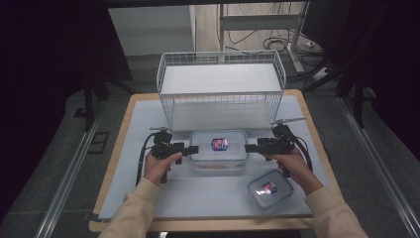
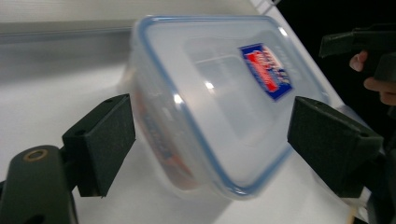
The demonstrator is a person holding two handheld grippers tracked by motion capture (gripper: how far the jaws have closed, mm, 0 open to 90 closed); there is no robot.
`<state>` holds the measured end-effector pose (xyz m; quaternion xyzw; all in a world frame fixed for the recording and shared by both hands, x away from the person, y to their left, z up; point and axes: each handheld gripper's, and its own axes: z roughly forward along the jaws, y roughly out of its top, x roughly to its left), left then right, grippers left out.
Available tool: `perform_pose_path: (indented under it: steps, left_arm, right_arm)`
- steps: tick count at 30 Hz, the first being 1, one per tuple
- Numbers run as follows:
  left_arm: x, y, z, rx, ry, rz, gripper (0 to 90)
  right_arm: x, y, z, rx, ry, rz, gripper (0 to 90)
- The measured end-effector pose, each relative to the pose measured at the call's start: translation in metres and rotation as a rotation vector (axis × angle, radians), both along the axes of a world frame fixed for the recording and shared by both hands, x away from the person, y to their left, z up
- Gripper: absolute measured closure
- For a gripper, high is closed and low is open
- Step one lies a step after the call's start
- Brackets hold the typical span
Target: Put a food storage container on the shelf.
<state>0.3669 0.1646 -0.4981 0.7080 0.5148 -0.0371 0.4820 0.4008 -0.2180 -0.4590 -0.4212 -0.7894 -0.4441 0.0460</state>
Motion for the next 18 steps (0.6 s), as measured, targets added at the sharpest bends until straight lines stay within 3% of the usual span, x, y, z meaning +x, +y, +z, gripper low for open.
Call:
perform_pose_path:
  steps: [5,9,10,18]
  left_arm:
    - [0.004,0.002,-0.010,-0.033,0.046,-0.020,15.1]
    - [0.004,0.003,-0.016,-0.053,0.064,-0.018,18.1]
    - [0.005,0.003,-0.017,-0.056,0.065,-0.016,19.3]
    - [0.010,0.000,-0.024,-0.100,0.103,-0.043,21.2]
  right_arm:
    - [0.012,0.013,-0.010,-0.033,0.057,0.013,14.9]
    - [0.019,0.016,-0.017,-0.030,0.098,0.020,15.1]
    - [0.022,0.017,-0.020,-0.016,0.126,0.021,15.1]
    - [0.029,0.020,-0.030,-0.023,0.180,0.035,14.6]
